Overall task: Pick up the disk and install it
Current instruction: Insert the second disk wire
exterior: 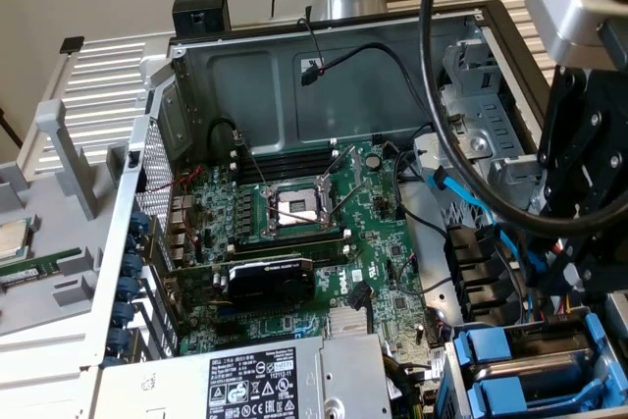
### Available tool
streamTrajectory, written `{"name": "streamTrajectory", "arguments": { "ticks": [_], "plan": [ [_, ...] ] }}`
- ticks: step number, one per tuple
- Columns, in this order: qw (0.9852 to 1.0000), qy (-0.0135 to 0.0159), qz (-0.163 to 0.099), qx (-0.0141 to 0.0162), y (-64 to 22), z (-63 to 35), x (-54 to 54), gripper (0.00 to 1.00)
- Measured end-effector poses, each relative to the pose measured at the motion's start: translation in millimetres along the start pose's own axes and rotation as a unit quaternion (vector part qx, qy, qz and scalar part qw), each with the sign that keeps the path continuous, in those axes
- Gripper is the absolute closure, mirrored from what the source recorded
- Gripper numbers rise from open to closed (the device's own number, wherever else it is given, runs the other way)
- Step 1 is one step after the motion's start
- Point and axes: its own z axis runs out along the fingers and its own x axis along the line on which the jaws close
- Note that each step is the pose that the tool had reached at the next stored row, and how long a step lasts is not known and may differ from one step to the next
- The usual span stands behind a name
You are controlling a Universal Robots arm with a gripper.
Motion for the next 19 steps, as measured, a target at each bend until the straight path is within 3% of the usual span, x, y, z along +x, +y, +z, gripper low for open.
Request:
{"name": "streamTrajectory", "arguments": {
  "ticks": [4, 19],
  "plan": [
    [1.0000, -0.0018, 0.000, -0.0001, -0.4, 1.6, 0.0, 0.63],
    [1.0000, -0.0043, -0.001, -0.0002, -0.8, 4.6, 0.3, 0.63]
  ]
}}
